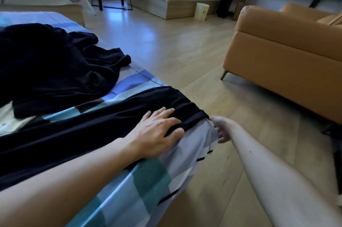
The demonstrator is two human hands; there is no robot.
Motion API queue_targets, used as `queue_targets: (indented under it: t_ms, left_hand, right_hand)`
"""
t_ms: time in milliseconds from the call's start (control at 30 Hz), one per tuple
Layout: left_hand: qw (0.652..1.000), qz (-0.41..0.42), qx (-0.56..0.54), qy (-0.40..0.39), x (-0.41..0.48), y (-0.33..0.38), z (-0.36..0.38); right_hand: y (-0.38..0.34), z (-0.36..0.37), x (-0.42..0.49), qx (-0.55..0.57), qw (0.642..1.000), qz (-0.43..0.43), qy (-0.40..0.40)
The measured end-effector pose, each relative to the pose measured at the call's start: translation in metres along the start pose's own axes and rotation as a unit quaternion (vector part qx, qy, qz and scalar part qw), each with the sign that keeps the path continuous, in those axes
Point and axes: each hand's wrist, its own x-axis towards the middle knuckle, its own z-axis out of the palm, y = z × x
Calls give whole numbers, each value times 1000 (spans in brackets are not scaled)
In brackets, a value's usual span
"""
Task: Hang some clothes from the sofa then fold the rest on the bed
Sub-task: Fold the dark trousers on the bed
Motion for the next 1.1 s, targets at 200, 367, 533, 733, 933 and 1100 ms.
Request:
queue_targets:
  t_ms: [200, 367, 533, 733, 933, 1100]
  left_hand:
    - [995, -85, 40, 16, 7, -12, 0]
    - [985, -141, 98, -20, 4, -18, 5]
    - [971, -208, 115, -25, -4, -22, 4]
    - [969, -209, 127, -38, -3, -22, 8]
    - [970, -204, 132, -31, -3, -25, 13]
    - [970, -203, 135, -25, -5, -28, 17]
  right_hand:
    - [-13, 15, -5, 44, 989, 20, -136]
    - [-32, 18, -26, 71, 981, -77, -164]
    - [-19, 15, -32, -147, 976, -31, -155]
    - [-10, 10, -18, 12, 977, -49, -206]
    - [-24, 19, -5, 201, 942, -165, -214]
    - [-44, 13, 19, 321, 920, -201, -102]
